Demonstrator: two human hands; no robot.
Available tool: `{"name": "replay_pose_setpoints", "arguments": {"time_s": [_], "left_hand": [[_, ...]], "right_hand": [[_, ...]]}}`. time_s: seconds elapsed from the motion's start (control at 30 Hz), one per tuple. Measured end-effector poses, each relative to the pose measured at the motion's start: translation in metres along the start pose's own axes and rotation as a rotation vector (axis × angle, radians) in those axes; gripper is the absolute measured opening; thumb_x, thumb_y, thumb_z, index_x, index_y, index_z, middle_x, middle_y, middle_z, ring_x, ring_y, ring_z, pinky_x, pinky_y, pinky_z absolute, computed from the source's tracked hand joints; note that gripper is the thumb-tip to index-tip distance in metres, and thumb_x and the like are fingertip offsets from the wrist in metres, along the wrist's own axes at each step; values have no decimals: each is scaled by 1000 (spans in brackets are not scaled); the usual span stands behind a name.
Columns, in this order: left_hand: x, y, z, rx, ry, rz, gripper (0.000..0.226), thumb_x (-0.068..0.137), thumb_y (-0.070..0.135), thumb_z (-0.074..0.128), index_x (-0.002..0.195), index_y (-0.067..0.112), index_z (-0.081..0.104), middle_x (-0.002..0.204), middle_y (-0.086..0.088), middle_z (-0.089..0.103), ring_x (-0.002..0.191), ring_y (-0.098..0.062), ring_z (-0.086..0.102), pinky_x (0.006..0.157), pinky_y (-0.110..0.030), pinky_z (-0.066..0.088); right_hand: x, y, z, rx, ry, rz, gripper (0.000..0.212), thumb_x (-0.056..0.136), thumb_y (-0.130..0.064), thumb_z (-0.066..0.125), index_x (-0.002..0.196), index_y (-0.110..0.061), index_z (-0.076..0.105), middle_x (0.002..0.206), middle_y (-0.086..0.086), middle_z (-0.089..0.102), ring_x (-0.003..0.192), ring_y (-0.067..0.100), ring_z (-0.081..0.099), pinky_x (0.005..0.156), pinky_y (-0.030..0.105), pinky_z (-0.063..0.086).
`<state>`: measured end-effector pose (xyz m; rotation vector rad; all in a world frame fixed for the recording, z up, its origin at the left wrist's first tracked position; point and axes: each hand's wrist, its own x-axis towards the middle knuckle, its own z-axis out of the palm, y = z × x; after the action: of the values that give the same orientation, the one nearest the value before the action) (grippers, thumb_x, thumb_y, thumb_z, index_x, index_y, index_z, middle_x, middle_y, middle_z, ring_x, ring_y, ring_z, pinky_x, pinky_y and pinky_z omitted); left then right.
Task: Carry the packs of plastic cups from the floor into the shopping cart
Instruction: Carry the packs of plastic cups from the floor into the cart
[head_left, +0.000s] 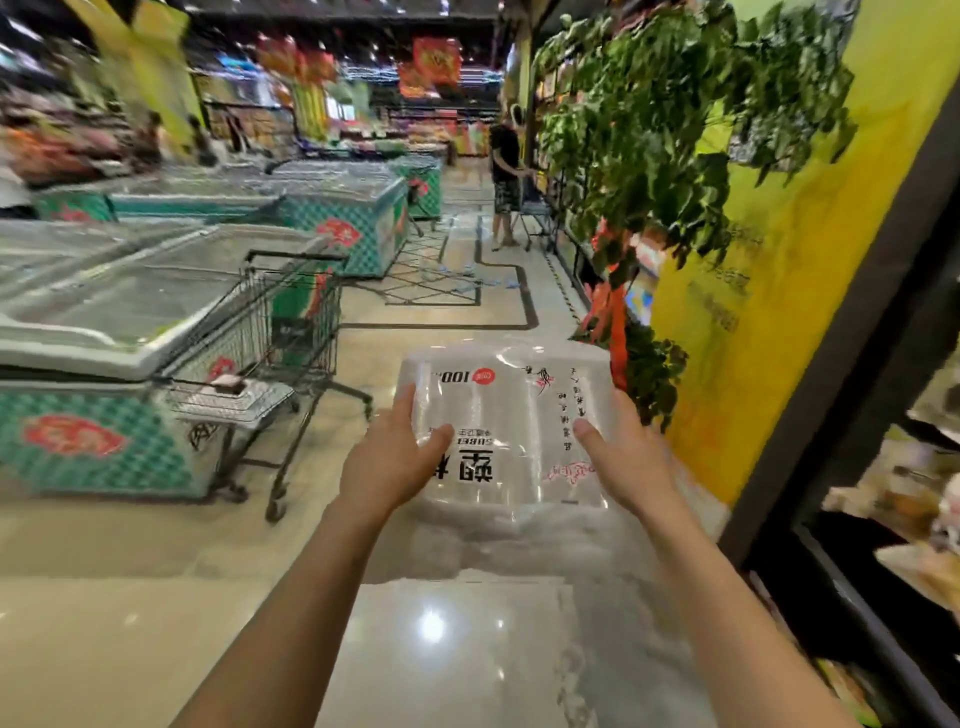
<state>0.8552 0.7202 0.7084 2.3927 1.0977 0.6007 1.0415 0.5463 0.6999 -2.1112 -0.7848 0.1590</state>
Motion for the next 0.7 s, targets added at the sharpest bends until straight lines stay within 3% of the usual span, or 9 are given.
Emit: {"name": "replay_pose_setpoints", "arguments": {"time_s": [0.13,0.23,0.37,0.47,0.7], "left_hand": [[56,-24,1,16,64,-130,79,90,59,45,154,32,8,146,-13,44,127,-33,48,95,-43,43],[93,-45,-1,43,98,-209,80,90,60,45,154,30,10,146,-13,44,129,-33,46,95,-44,42],[141,-76,-9,76,180,-255,77,92,52,47,154,34,5,138,-14,49,123,-34,49,90,-44,44],[187,-112,-14,58,212,-307,79,91,56,46,152,39,-1,137,-16,48,121,-35,51,90,-44,44],[318,-208,-43,38,251,-412,76,89,55,49,152,36,11,140,-18,46,123,-36,50,94,-45,43]], "right_hand": [[86,-16,35,11,-117,-102,75,95,-51,49,155,-24,13,158,5,27,144,27,28,114,40,25],[135,-32,67,17,-188,-189,76,96,-51,47,156,-25,10,160,1,24,146,24,23,115,41,22],[195,-60,118,41,-284,-250,69,93,-52,48,152,-27,20,147,2,44,135,29,40,102,41,36],[240,-87,160,50,-336,-268,71,81,-65,43,143,-35,28,136,-4,53,118,29,54,97,47,46],[360,-158,286,70,-419,-319,78,72,-69,40,139,-30,34,125,4,59,111,32,58,94,47,47]]}}
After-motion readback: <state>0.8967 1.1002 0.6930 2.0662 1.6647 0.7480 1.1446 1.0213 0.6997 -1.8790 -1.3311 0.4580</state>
